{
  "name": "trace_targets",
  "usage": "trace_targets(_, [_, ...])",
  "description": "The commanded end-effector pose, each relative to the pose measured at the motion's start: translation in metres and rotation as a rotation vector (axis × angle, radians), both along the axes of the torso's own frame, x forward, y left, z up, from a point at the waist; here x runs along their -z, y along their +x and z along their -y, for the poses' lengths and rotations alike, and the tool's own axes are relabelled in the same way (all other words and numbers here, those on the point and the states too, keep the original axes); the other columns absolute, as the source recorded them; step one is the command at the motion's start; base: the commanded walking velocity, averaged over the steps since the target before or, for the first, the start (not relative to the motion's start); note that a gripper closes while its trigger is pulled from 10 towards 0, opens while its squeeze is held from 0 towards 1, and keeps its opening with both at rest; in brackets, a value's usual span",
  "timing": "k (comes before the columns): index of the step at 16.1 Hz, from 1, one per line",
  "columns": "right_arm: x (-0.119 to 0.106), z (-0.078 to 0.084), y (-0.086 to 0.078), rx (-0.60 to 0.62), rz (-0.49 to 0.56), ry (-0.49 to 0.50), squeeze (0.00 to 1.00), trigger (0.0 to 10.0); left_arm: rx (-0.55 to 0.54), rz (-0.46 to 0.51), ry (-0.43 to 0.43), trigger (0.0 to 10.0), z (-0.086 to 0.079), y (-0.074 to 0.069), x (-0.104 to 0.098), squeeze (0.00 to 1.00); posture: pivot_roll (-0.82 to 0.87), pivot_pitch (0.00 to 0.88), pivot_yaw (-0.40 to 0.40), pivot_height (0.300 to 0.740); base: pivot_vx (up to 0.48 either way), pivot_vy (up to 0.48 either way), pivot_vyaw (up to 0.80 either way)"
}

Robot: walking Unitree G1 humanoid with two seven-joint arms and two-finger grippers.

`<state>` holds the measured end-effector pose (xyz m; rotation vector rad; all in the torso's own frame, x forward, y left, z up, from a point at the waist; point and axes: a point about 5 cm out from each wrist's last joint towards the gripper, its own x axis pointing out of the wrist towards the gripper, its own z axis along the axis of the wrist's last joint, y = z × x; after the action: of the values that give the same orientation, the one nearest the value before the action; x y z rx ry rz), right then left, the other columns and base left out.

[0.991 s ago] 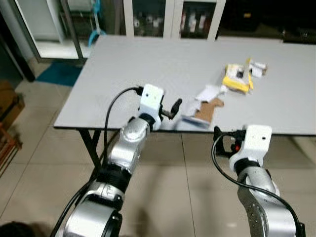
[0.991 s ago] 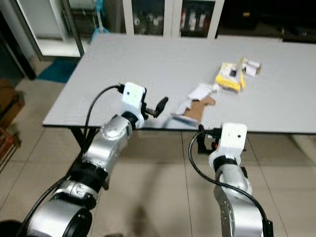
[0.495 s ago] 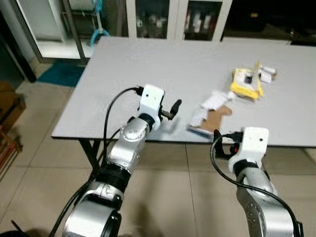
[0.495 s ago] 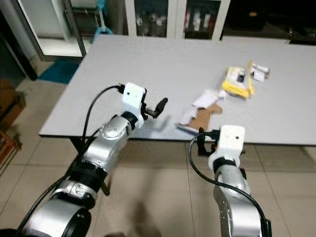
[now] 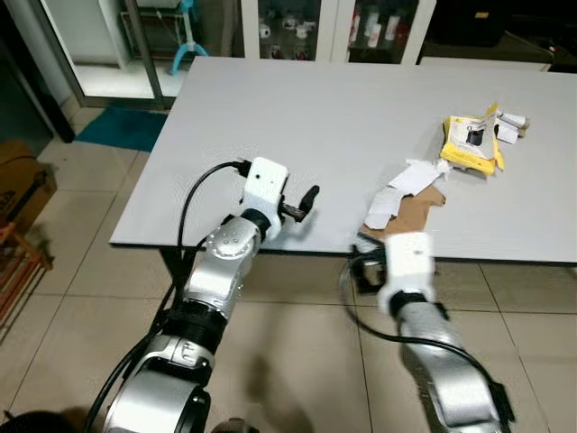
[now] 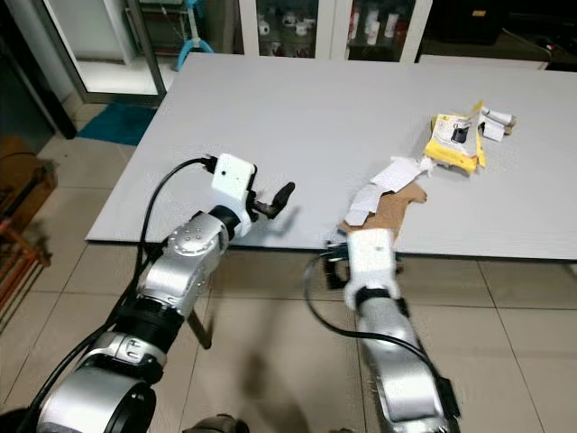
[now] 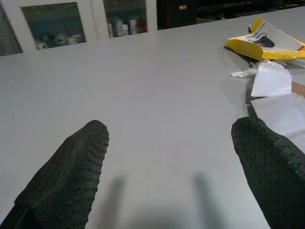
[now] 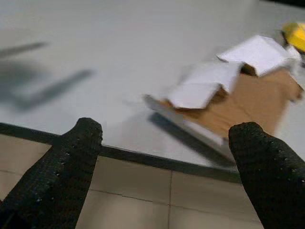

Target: Picking trash to rubbish bin

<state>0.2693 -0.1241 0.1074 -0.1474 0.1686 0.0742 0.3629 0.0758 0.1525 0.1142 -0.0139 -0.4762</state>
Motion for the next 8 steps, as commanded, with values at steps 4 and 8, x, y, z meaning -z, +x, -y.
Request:
trace_targets(4, [0.005, 0.011, 0.009, 0.029, 0.020, -0.052, 1.00, 10.0, 0.012, 0.002, 0.014, 10.0, -0.001, -0.003, -0.001, 0.00, 0.17, 0.121, 0.000, 0.740, 0.000, 0.000, 0.00])
trace_targets(8, [0.000, 0.025, 0.018, 0.068, 0.070, -0.097, 1.00, 10.0, 0.011, 0.004, 0.016, 10.0, -0.002, -0.004, -0.002, 0.00, 0.18, 0.118, 0.004, 0.740, 0.000, 0.000, 0.00])
